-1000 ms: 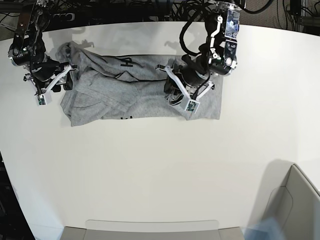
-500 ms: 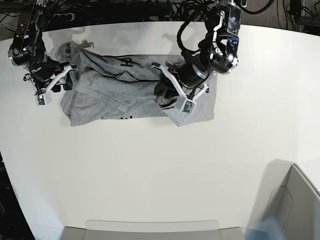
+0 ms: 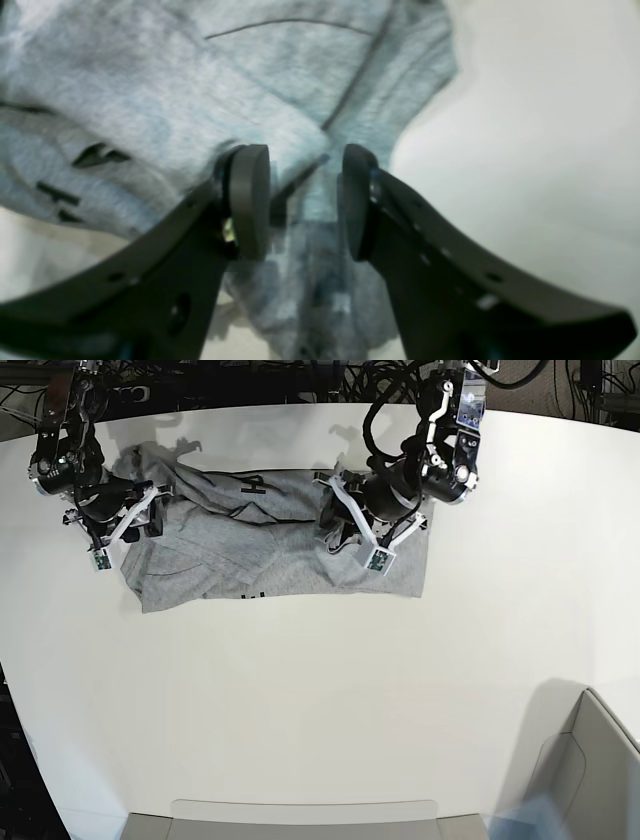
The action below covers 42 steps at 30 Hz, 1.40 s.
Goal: Fold the T-shirt properly
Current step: 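Fold the strip end over with the left gripper toward the right gripper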
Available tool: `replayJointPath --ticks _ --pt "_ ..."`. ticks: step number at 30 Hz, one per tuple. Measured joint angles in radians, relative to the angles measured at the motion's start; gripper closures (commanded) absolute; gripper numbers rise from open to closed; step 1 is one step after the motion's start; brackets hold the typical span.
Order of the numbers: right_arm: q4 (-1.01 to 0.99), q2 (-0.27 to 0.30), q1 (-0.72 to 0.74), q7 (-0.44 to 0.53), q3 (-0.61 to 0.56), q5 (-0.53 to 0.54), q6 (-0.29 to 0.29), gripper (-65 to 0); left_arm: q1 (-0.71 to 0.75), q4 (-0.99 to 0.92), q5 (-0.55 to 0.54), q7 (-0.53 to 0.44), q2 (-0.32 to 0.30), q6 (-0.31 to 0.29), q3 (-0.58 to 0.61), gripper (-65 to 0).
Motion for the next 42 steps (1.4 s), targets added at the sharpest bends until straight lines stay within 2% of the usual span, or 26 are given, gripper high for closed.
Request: replayJointPath --ticks 3,5,7,9,11,13,18,21,23,26,30,32,36,39,42 --pt "0.0 -0.001 0.0 0.0 0.0 -0.001 0.0 -24.3 -0.004 0.0 -0.014 -0.016 0.005 0.019 0.003 -17.2" --pt "0.0 0.002 0.0 0.0 0.002 -0.001 0.0 -24.3 -0.011 0.0 -0.013 -0.016 0.004 -0.002 0.003 -15.0" --pt "0.0 0.004 0.0 0.0 0.004 -0.001 0.0 -24.3 -0.014 0.012 -0.011 -0.019 0.004 -0.061 0.003 -10.3" --pt "0.0 0.006 0.0 0.0 0.005 -0.001 0.0 -24.3 -0.014 0.052 -0.007 -0.023 0.002 -0.16 0.003 -4.9" --pt "0.0 0.007 0.0 0.0 0.006 -0.001 0.0 -24.3 -0.013 0.079 -0.014 -0.076 0.002 -0.25 0.001 -0.3" --pt "0.0 0.007 0.0 0.0 0.007 -0.001 0.0 -24.3 -0.003 0.082 -0.019 -0.116 0.005 -0.296 0.0 0.0" --pt "0.0 0.007 0.002 0.0 0.007 -0.001 0.0 -24.3 0.027 0.074 -0.013 -0.116 0.002 -0.293 -0.037 0.0" --pt "0.0 0.007 0.0 0.0 0.007 -0.002 0.0 -24.3 0.016 0.031 -0.009 -0.074 0.001 -0.206 -0.083 0.0" --pt "0.0 0.007 0.0 0.0 0.007 -0.001 0.0 -24.3 0.019 0.012 0.006 -0.044 -0.02 -0.175 -0.086 0.0" --pt "0.0 0.007 0.002 0.0 0.007 -0.002 0.0 -24.3 0.015 -0.021 0.006 -0.033 -0.061 -0.142 -0.021 0.0" --pt "0.0 0.005 0.001 0.0 0.008 -0.002 0.0 -24.3 -0.026 -0.116 -0.003 -0.03 -0.055 -0.145 0.083 0.0" --pt "0.006 0.001 0.0 -0.001 0.031 0.004 0.0 -24.3 -0.039 -0.145 -0.006 -0.048 -0.05 -0.146 0.11 0.0" --pt "0.039 -0.006 0.003 0.004 0.138 0.011 0.0 -24.3 -0.042 -0.191 -0.006 -0.145 -0.056 -0.141 0.129 0.0" --pt "0.041 -0.006 0.0 0.002 0.187 0.011 0.0 -24.3 -0.057 -0.264 -0.002 -0.174 -0.025 -0.087 0.129 0.0" --pt "0.041 -0.006 -0.006 0.0 0.218 0.01 0.0 -24.3 -0.113 -0.312 -0.006 -0.185 -0.009 -0.07 0.137 0.0"
